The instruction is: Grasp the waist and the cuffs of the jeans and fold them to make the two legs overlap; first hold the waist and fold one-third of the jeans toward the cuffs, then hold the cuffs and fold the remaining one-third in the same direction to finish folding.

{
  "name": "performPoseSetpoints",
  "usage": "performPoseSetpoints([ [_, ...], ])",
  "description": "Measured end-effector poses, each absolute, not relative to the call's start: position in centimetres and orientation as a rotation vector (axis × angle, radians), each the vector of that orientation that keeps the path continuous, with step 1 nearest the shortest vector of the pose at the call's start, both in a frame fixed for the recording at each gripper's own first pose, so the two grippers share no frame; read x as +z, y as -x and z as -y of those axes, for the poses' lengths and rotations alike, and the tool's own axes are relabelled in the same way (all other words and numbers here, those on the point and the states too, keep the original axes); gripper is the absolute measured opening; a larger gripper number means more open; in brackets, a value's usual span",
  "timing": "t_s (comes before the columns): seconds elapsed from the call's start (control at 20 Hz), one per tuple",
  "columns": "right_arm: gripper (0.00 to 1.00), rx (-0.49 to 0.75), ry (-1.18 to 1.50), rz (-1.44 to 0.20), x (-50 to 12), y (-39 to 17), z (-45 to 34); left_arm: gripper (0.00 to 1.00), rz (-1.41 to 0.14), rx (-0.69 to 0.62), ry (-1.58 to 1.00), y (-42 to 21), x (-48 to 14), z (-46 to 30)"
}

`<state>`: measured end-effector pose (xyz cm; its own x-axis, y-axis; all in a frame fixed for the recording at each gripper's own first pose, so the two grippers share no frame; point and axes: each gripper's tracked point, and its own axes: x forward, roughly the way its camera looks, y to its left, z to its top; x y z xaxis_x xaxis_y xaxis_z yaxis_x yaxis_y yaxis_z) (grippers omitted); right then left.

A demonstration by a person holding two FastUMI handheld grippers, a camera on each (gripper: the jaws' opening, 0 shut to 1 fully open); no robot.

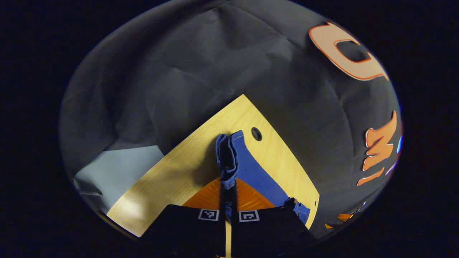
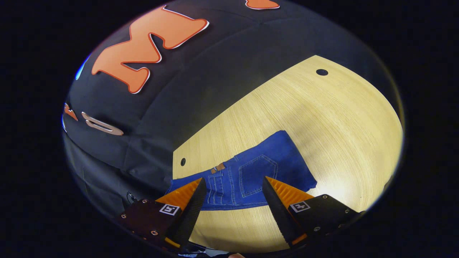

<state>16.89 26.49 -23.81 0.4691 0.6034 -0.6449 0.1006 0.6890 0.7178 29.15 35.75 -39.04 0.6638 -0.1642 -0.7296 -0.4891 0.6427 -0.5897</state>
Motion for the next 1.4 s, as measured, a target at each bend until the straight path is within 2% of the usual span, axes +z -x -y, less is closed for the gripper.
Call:
performPoseSetpoints([
  [0.3,0.96,0.381,-0.747,-1.048,-24.5,-17.8,-25.1,0.06,-0.754,0.139,0.821,-30.4,-31.9,-32.7],
  [0.75,0.98,0.427,-0.718,-1.03,-25.0,-18.8,-23.4,0.06,-0.614,-0.063,0.653,-33.7,-19.6,-24.2],
  [1.15,0.98,0.444,-0.687,-1.009,-25.6,-19.1,-20.9,0.06,-0.587,-0.253,0.554,-35.9,-13.8,-12.4],
  [1.4,0.98,0.448,-0.665,-1.004,-26.4,-18.7,-19.3,0.06,-0.599,-0.354,0.48,-36.1,-12.5,-4.6],
])
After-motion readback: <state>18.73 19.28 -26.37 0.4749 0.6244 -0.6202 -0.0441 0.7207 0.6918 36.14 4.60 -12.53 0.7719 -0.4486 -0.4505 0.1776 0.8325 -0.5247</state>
